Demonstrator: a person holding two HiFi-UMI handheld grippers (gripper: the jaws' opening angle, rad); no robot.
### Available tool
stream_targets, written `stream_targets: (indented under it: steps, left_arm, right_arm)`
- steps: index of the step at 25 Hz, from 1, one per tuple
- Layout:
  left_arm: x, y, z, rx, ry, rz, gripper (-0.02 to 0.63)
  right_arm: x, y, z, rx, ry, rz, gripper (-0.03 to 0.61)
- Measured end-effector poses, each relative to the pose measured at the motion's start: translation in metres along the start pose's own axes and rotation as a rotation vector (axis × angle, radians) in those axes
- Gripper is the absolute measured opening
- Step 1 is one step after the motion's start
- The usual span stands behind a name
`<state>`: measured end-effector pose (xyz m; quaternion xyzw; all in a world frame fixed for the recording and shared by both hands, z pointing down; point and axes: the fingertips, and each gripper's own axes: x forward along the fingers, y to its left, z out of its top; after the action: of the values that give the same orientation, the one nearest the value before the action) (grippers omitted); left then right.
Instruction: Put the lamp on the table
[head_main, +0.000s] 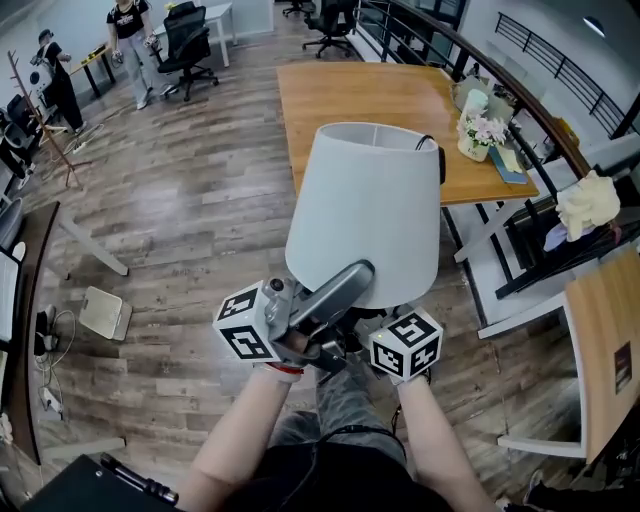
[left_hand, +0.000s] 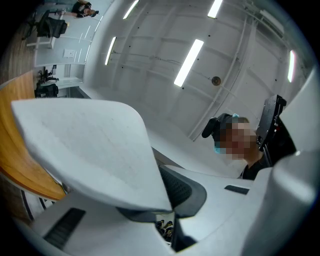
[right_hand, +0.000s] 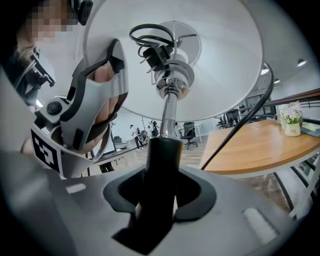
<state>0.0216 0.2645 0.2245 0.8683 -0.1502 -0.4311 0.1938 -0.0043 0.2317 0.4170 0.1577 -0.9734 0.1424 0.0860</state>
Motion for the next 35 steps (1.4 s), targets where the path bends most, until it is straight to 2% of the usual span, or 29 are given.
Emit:
stream_targets:
  steps: [9,16,24,29,35]
  left_arm:
    - [0.033,0.092,0.038,-0.016,-0.023,-0.011,0.014]
    - [0.065,0.161,0.041,-0.044,0.0,0.006,0.014]
    - [0.098,0.235,0.047,-0.074,0.0,-0.014,0.012]
    - [0.107,0.264,0.049,-0.09,-0.002,-0.029,0.011]
    - [0.103,0.287,0.052,-0.102,0.013,-0.023,0.008]
  right_arm:
    - [0.044,-0.089,0.035,-0.012,-0.004,0.018,0.152]
    - [0.058,-0.157,0.045,0.019,0.002,0.008,0.152]
    - [0.072,-0.238,0.062,0.004,0.01,-0.022,0.152]
    - [0.08,-0.271,0.067,-0.013,0.005,-0.039,0.152]
    - [0.097,-0.289,0.064,-0.015,0.008,-0.048,0.152]
